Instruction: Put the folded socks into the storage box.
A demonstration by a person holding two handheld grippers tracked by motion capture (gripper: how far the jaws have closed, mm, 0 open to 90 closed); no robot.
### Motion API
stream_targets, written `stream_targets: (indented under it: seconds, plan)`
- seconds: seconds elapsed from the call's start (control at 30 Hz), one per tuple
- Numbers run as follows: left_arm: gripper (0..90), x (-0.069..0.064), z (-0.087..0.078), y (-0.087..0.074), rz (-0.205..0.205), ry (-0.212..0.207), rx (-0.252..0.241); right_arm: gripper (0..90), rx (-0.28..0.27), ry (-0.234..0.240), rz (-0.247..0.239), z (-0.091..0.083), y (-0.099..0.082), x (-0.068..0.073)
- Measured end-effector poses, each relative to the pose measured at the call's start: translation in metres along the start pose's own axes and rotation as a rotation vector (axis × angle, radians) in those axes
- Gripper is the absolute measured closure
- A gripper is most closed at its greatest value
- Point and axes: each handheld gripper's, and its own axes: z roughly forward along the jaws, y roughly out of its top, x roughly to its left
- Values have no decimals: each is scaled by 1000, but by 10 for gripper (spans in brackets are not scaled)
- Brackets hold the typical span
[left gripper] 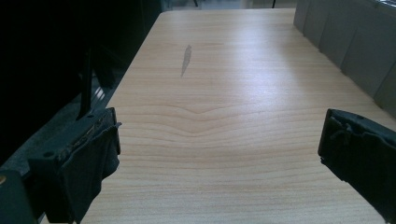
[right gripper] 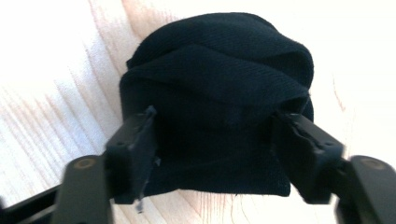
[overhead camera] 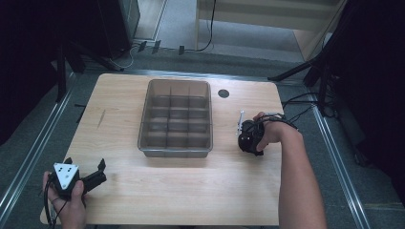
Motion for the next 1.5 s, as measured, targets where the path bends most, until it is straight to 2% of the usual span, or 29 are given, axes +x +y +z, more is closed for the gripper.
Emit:
stream_targets:
  seconds: [0.07,0.1,0.13,0.2,0.43,0.47,0.5,0.73,0.77,1.0,1.03,1.17,1.27,1.3,1.4,1.43,1.5]
  plan:
    - [0,0,0,0,0,-2,-1,182,5,7,22,3,0,0]
    - [0,0,0,0,2,-3,1,143,9,27,37,6,1,1]
    - [0,0,0,0,3,-3,1,141,8,53,46,9,2,-1]
    - [0,-1,0,0,4,-3,0,226,-4,117,72,10,0,-4]
    - [0,-1,0,0,6,-3,1,503,-28,140,99,3,-5,-3]
    - [0,-1,0,0,6,-3,1,503,-28,140,99,3,-5,-3]
    - [0,-1,0,0,6,-6,1,567,-31,144,110,2,-5,-2]
    - [0,-1,0,0,5,-6,1,669,-13,150,145,1,-3,1]
    - [0,-1,0,0,5,-6,2,695,-7,151,162,1,-3,1]
    - [0,-1,0,0,4,-5,1,728,-2,147,186,-4,1,5]
    - [0,-1,0,0,3,-4,0,731,-27,153,199,-9,4,5]
    - [0,-1,0,0,0,-4,0,733,-66,146,213,-23,13,6]
    - [0,-1,0,0,1,-4,1,733,-72,142,205,-32,20,6]
    - [0,-1,0,0,1,-3,1,734,-79,133,197,-42,27,7]
    - [0,0,0,0,-1,-4,-1,734,-81,122,189,-56,36,7]
    - [0,0,0,0,-1,-4,-1,734,-81,122,189,-56,36,7]
    - [0,-1,0,0,1,-3,0,734,-82,108,170,-72,45,8]
